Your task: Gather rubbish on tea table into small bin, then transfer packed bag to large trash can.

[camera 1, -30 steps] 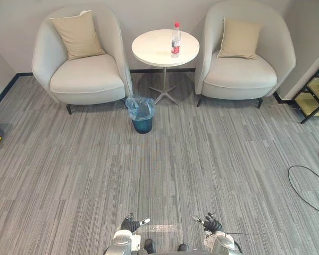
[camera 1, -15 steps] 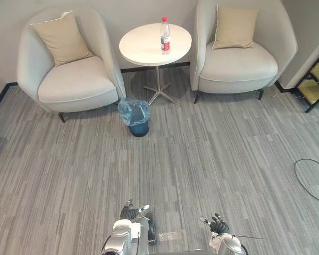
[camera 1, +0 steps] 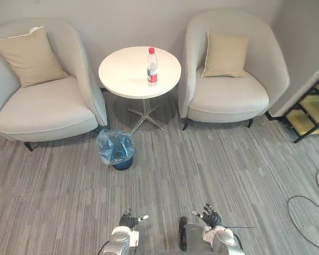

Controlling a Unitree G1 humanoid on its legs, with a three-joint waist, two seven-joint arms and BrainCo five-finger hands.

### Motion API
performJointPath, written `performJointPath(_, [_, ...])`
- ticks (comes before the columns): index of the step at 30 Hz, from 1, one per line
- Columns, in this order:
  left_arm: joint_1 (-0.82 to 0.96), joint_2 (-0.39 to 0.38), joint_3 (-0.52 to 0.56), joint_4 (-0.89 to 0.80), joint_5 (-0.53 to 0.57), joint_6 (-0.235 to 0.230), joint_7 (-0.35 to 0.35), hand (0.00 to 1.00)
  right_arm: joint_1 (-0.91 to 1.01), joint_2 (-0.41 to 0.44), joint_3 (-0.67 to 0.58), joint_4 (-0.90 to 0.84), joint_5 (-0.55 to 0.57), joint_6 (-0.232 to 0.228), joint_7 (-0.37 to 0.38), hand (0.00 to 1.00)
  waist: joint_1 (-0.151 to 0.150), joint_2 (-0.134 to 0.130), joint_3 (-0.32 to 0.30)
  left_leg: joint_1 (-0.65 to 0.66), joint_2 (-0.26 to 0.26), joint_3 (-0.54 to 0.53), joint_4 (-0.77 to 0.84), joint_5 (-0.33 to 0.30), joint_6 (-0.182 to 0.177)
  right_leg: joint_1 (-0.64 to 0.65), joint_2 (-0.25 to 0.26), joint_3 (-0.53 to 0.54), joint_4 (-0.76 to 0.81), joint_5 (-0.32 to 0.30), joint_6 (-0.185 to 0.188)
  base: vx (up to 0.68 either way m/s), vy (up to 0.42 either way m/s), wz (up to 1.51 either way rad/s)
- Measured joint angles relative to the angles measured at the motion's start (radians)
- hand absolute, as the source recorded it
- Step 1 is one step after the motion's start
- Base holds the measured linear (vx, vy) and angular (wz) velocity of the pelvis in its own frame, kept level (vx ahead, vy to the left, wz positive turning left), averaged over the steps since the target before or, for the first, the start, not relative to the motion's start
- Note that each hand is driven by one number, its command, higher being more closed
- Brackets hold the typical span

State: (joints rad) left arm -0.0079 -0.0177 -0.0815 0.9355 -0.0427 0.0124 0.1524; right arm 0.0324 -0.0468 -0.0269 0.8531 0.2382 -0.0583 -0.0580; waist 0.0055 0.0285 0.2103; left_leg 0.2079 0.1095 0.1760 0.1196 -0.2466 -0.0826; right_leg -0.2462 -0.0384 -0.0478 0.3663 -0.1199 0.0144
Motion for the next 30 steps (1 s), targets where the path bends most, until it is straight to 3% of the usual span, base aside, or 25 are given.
performJointPath(2, [0.010,-0.007,0.035,0.006,0.001,0.002,-0.001,0.00,0.005,0.006,-0.008,0.000,0.002,0.000,-0.001,0.00,-0.001,-0.007,0.002,-0.062,0.030,-0.042,0.180,-0.015,0.003,0.040,0.001,-0.023,-0.001,-0.045,-0.015,0.22,-0.173,0.33])
performJointPath(3, [0.018,-0.020,0.061,-0.018,0.000,0.002,0.000,0.00,0.023,0.002,-0.009,-0.013,0.006,0.000,-0.001,0.00,-0.002,-0.009,0.002,-0.139,0.055,-0.072,0.370,-0.006,0.004,0.084,-0.004,-0.061,-0.013,-0.060,-0.020,0.22,-0.187,0.69])
performJointPath(5, [0.029,-0.034,0.080,-0.072,-0.001,0.001,-0.001,0.00,0.045,-0.007,-0.007,-0.029,0.010,0.000,-0.003,0.00,0.010,0.003,0.010,-0.268,0.127,-0.070,0.682,0.098,0.014,0.176,0.017,-0.101,-0.027,-0.096,-0.050,0.26,-0.199,0.63])
performJointPath(6, [0.040,-0.029,0.084,-0.084,-0.001,-0.001,0.000,0.00,0.051,-0.007,-0.004,-0.030,0.017,0.000,-0.003,0.00,0.023,-0.001,0.011,-0.295,0.144,-0.064,0.749,0.125,0.026,0.201,0.024,-0.104,-0.036,-0.110,-0.062,0.25,-0.130,0.31])
performJointPath(7, [0.039,-0.029,0.084,-0.090,-0.002,-0.003,0.000,0.00,0.049,-0.005,-0.005,-0.014,0.028,0.000,-0.003,0.00,0.028,-0.002,0.009,-0.316,0.146,-0.041,0.787,0.083,0.031,0.238,0.021,-0.106,-0.056,-0.118,-0.069,0.26,-0.099,0.15])
performJointPath(9, [0.039,-0.030,0.084,-0.102,-0.002,-0.003,-0.001,0.00,0.027,-0.003,-0.005,0.007,0.039,0.002,-0.004,0.00,0.034,0.002,0.009,-0.383,0.106,0.010,0.742,-0.004,0.050,0.288,0.011,-0.092,-0.118,-0.117,-0.074,0.29,-0.053,-0.04])
performJointPath(11, [0.038,-0.030,0.082,-0.112,-0.003,-0.006,-0.003,0.00,0.016,-0.004,-0.003,0.037,0.039,0.005,-0.004,0.00,0.051,0.001,0.009,-0.418,0.024,0.035,0.568,-0.022,0.051,0.321,-0.015,-0.081,-0.159,-0.113,-0.072,0.28,0.026,-0.32])
performJointPath(12, [0.039,-0.030,0.081,-0.120,-0.002,-0.006,-0.002,0.00,0.015,-0.003,-0.002,0.042,0.038,0.011,-0.004,0.00,0.059,0.005,0.010,-0.420,-0.034,0.033,0.390,0.005,0.045,0.357,-0.020,-0.069,-0.197,-0.111,-0.068,0.25,0.051,-0.41])
performJointPath(13, [0.042,-0.030,0.080,-0.121,-0.001,-0.006,-0.002,0.00,0.016,-0.002,0.000,0.044,0.038,0.011,-0.004,0.00,0.062,0.011,0.007,-0.416,-0.061,0.025,0.272,0.049,0.033,0.380,-0.018,-0.063,-0.221,-0.112,-0.063,0.40,0.135,-0.45])
performJointPath(14, [0.044,-0.029,0.070,-0.121,-0.001,-0.006,-0.002,0.00,0.017,0.000,0.005,0.045,0.037,0.011,-0.004,0.00,0.072,0.019,0.002,-0.409,-0.083,0.001,0.154,0.166,0.046,0.401,-0.008,-0.044,-0.252,-0.111,-0.042,0.84,0.229,-0.73])
performJointPath(15, [0.014,-0.015,0.059,-0.084,0.000,-0.003,-0.002,0.00,0.012,0.020,0.041,0.076,0.034,0.017,-0.002,0.00,0.084,-0.033,-0.019,-0.382,-0.119,0.044,0.173,0.134,0.123,0.405,-0.049,0.048,-0.219,-0.108,-0.007,0.92,0.275,-0.77])
performJointPath(16, [0.014,-0.016,0.052,-0.077,0.001,-0.001,-0.002,0.00,0.012,0.027,0.041,0.076,0.032,0.019,-0.002,0.00,0.090,-0.033,-0.020,-0.343,-0.118,0.065,0.156,0.125,0.127,0.376,-0.047,0.076,-0.115,-0.112,0.010,0.91,0.256,-0.79])
performJointPath(18, [0.027,-0.014,0.042,-0.077,0.001,0.001,-0.002,0.00,0.013,0.036,0.041,0.076,-0.005,0.019,-0.001,0.00,0.092,-0.032,-0.020,-0.243,-0.120,0.091,0.103,0.121,0.134,0.320,-0.047,0.113,0.109,-0.103,0.089,0.40,0.132,-0.43])
performJointPath(19, [0.026,-0.005,0.022,-0.071,0.001,0.001,0.000,0.00,0.014,0.040,0.042,0.078,-0.005,0.018,0.002,0.00,0.088,-0.033,-0.021,-0.198,-0.121,0.085,0.091,0.105,0.154,0.279,-0.040,0.111,0.230,-0.090,0.120,0.25,0.055,-0.26])
performJointPath(20, [0.025,0.005,0.013,-0.064,0.001,0.001,-0.001,0.00,0.017,0.040,0.042,0.076,-0.005,0.018,0.003,0.00,0.084,-0.035,-0.024,-0.173,-0.128,0.069,0.083,0.074,0.169,0.258,-0.041,0.090,0.290,-0.047,0.126,0.33,0.053,-0.16])
performJointPath(21, [0.013,0.013,0.014,-0.038,0.001,0.002,-0.002,0.00,0.012,0.036,0.036,0.064,-0.006,0.011,0.006,0.00,0.072,-0.043,-0.008,-0.108,-0.149,0.027,0.059,0.014,0.135,0.201,-0.092,0.012,0.489,0.034,0.116,0.36,-0.008,0.14])
performJointPath(22, [0.003,0.028,-0.005,-0.011,0.001,0.004,0.000,0.00,0.007,0.030,0.029,0.044,-0.010,0.011,0.011,0.00,0.044,-0.042,0.002,-0.056,-0.158,0.009,0.056,-0.011,0.143,0.134,-0.150,-0.071,0.628,-0.062,0.044,0.37,-0.037,0.31])
performJointPath(23, [0.003,0.032,-0.019,-0.001,0.001,0.006,0.000,0.00,0.013,0.020,0.032,0.027,-0.014,0.009,0.012,0.00,0.032,-0.037,0.001,-0.023,-0.148,0.003,0.047,-0.019,0.144,0.099,-0.156,-0.118,0.628,-0.128,0.023,0.29,-0.064,0.34])
performJointPath(24, [0.004,0.032,-0.018,0.003,0.001,0.006,0.000,0.00,0.014,0.015,0.034,0.020,-0.017,0.008,0.013,0.00,0.030,-0.031,0.002,-0.017,-0.141,0.003,0.040,-0.018,0.140,0.084,-0.150,-0.132,0.603,-0.150,0.015,0.24,-0.047,0.34])
performJointPath(26, [0.001,0.029,-0.017,0.007,0.001,0.003,-0.001,0.00,0.012,0.003,0.032,0.012,-0.035,0.006,0.018,0.00,0.026,-0.021,-0.004,0.012,-0.110,-0.028,0.022,-0.026,0.132,0.010,-0.099,-0.124,0.382,-0.179,0.007,0.42,-0.106,0.50])
performJointPath(28, [0.008,0.026,-0.015,0.007,0.001,0.003,-0.001,0.00,0.006,0.000,0.031,0.004,-0.037,0.007,0.018,0.00,0.016,-0.018,-0.004,0.030,-0.079,-0.067,0.021,-0.033,0.117,-0.033,-0.018,0.006,0.127,-0.106,0.026,0.43,-0.178,0.83])
performJointPath(29, [0.016,0.026,-0.013,0.001,0.001,0.003,-0.001,0.00,0.011,-0.001,0.032,0.001,-0.040,0.007,0.019,0.00,0.006,-0.023,-0.006,0.042,-0.067,-0.099,0.025,-0.055,0.077,-0.010,0.012,0.093,-0.053,0.029,0.027,0.58,-0.276,0.93])
performJointPath(30, [0.017,0.011,0.000,0.009,0.000,0.003,-0.001,0.00,0.001,-0.013,0.031,0.007,-0.040,0.007,0.018,0.00,0.010,0.013,-0.004,0.060,-0.026,-0.134,0.035,-0.088,0.032,0.018,0.046,0.098,-0.069,0.144,0.014,0.39,-0.185,0.64])
